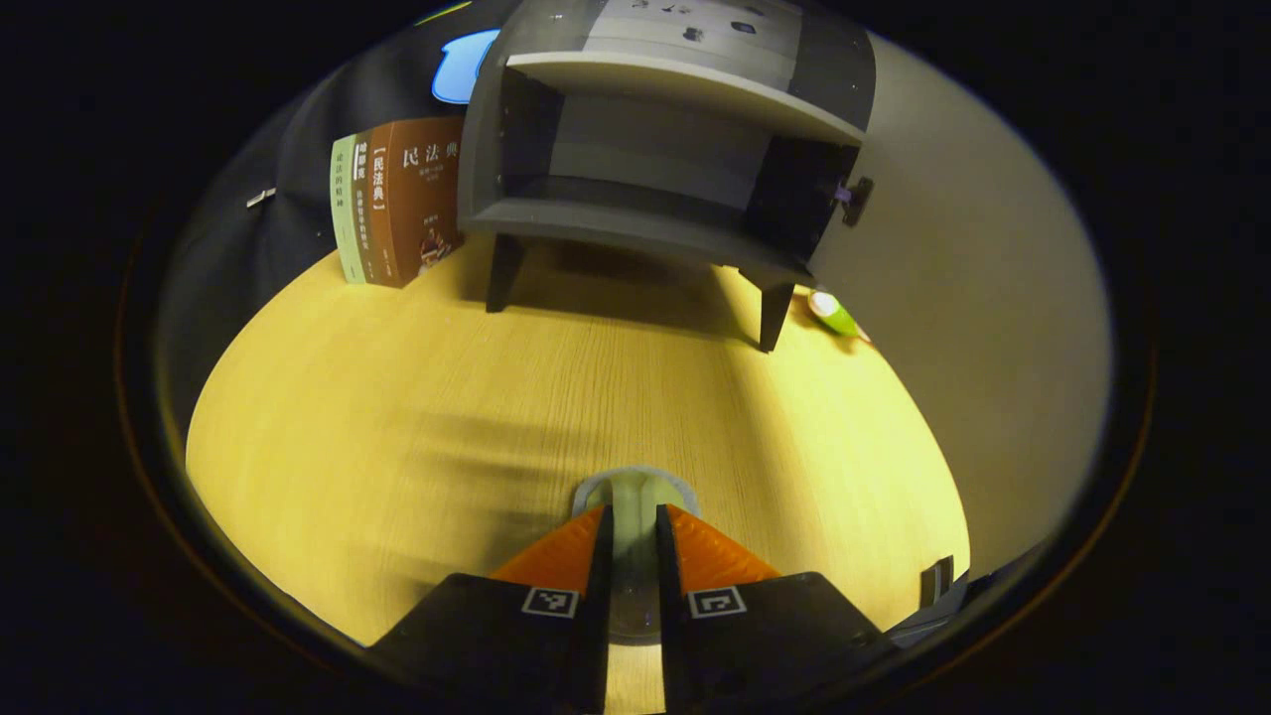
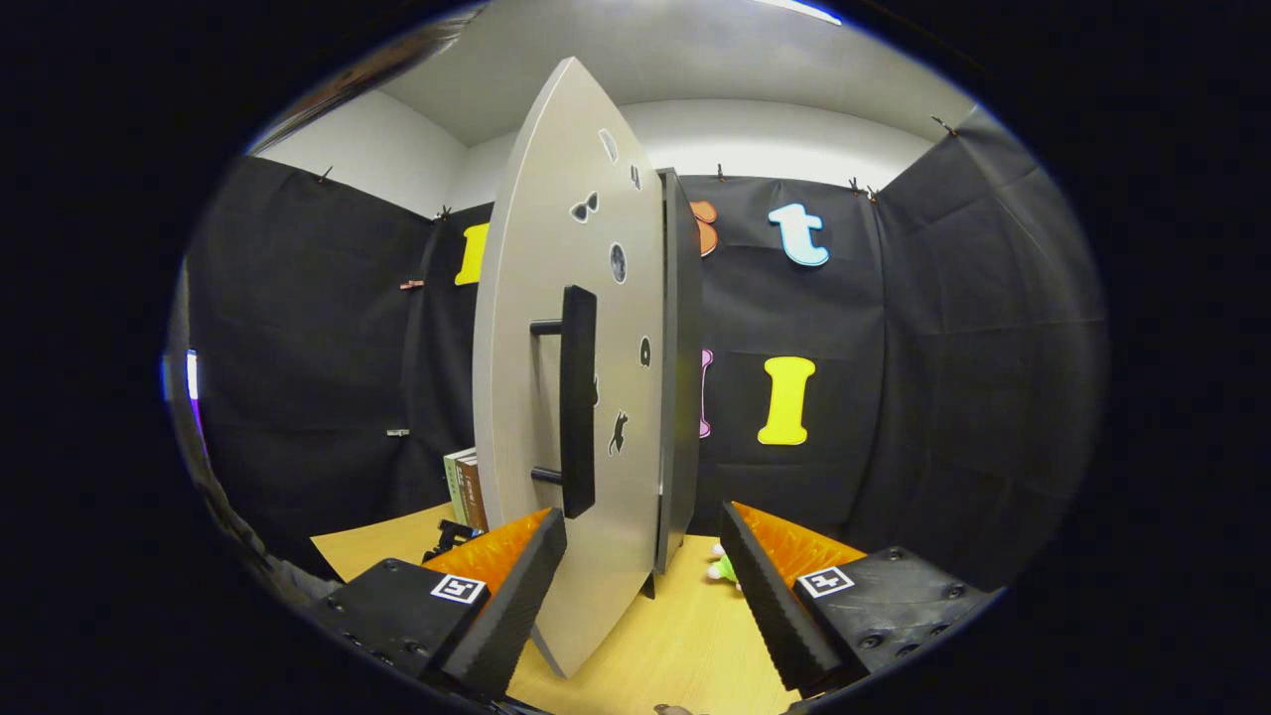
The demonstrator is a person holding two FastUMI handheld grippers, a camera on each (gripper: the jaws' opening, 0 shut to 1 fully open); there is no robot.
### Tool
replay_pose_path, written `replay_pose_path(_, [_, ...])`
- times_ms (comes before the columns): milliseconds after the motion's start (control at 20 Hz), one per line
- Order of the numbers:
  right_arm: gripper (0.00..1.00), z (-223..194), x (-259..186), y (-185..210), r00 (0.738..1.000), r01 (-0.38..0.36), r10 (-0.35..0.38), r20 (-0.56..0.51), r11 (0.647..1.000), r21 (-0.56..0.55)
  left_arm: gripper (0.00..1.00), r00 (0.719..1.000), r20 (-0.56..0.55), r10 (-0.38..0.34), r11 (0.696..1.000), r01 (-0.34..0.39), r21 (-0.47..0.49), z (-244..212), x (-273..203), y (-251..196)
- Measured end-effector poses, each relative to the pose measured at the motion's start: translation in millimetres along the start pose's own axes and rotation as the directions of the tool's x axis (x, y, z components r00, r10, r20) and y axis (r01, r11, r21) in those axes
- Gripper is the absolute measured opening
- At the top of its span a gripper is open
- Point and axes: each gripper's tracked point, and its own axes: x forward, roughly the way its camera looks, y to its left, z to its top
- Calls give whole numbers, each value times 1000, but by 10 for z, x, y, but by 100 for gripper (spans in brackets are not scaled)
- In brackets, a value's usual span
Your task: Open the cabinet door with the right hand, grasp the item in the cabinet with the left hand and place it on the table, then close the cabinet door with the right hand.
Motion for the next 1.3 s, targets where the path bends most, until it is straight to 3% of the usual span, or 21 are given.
replay_pose_path(300, [97,42,43,36,1000,4,-4,0,1000,1,31,1000,20,0,1000,0,-25,17,-33,20])
replay_pose_path(350, [97,72,57,37,1000,2,-2,9,1000,7,41,999,32,-7,1000,8,-21,50,-63,1])
replay_pose_path(400, [97,91,65,32,1000,-3,3,14,1000,17,41,999,47,-10,1000,10,-10,92,-104,-4])
replay_pose_path(450, [97,93,85,39,1000,-10,10,18,1000,26,63,998,66,-10,1000,10,5,146,-166,-12])
replay_pose_path(500, [97,108,103,29,1000,-13,12,23,1000,26,64,996,84,-14,1000,12,19,203,-238,-27])
replay_pose_path(650, [97,119,134,85,999,-44,44,32,999,21,99,988,154,-11,998,1,65,458,-487,-27])
replay_pose_path(800, [97,121,176,152,996,-82,81,34,996,19,95,963,267,-43,992,8,130,902,-837,-102])
replay_pose_path(950, [97,94,222,204,993,-111,111,28,994,12,95,906,414,-92,981,12,192,1509,-1349,-226])
replay_pose_path(1100, [97,73,249,248,991,-135,135,19,991,16,95,809,582,-83,972,-63,227,2092,-1936,-177])
replay_pose_path(1250, [100,64,287,275,990,-144,143,13,989,30,94,727,679,-103,974,-64,216,2415,-2447,-120])
replay_pose_path(1300, [95,53,292,292,990,-144,144,9,989,35,93,692,714,-104,974,-75,215,2514,-2621,-48])
